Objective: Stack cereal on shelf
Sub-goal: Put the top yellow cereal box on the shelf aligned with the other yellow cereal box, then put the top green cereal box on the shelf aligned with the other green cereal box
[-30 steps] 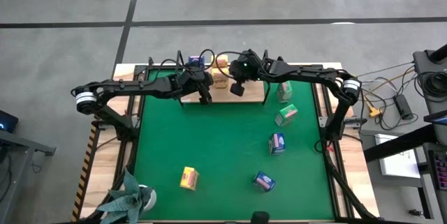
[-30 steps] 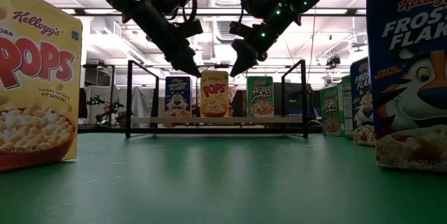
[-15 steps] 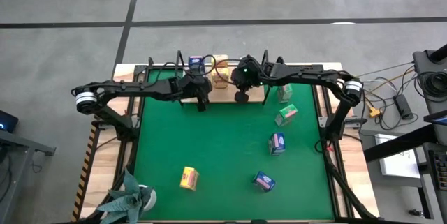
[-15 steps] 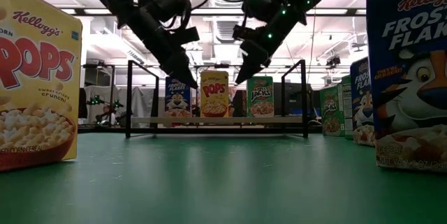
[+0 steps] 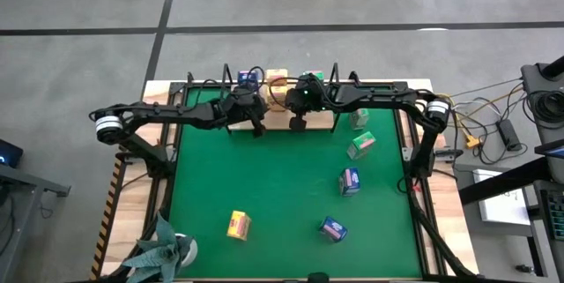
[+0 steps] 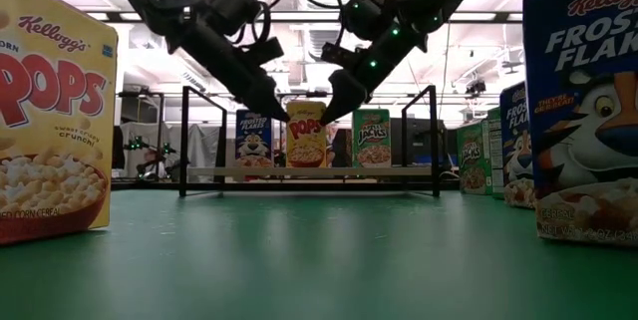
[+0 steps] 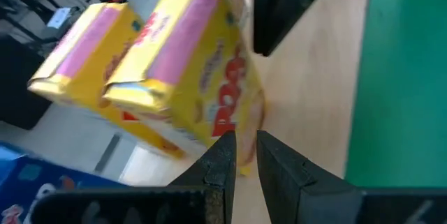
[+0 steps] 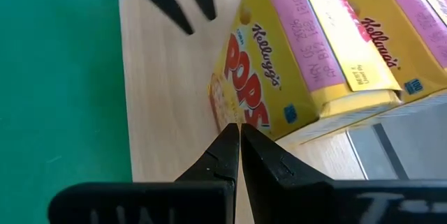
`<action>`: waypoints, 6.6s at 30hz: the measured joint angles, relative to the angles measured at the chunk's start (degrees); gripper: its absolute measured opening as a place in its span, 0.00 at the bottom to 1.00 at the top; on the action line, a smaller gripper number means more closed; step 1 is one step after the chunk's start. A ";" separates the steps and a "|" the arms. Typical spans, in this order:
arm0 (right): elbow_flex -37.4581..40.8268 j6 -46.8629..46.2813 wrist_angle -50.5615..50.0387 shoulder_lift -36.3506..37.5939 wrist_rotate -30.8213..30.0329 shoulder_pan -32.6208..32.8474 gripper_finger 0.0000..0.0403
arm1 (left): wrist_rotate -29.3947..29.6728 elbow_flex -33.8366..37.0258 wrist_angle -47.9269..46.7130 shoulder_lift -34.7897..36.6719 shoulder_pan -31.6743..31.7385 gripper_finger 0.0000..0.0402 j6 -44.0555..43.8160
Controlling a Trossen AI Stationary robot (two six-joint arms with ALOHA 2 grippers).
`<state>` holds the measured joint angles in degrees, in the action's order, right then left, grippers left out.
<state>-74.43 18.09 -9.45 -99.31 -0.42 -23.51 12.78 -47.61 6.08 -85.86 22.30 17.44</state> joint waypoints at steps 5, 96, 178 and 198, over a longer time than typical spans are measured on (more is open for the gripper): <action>0.00 0.13 -0.02 0.00 -1.73 -0.13 0.02 | 0.16 1.97 5.22 -0.02 1.37 0.10 -0.04; 0.00 3.03 2.69 -0.15 -4.16 -1.77 0.02 | 2.15 1.53 12.49 -8.11 2.52 0.10 -0.64; 5.77 -40.68 -54.99 17.77 -12.15 -11.68 0.61 | 10.81 2.44 -10.61 21.09 -20.43 0.10 4.10; 6.02 -40.76 -52.69 17.64 -12.67 -11.67 0.61 | 10.81 2.44 -10.61 21.09 -20.43 0.10 3.90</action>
<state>-68.42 -22.68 -62.14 -81.67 -13.09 -35.18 23.59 -45.17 -4.54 -64.77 1.87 21.34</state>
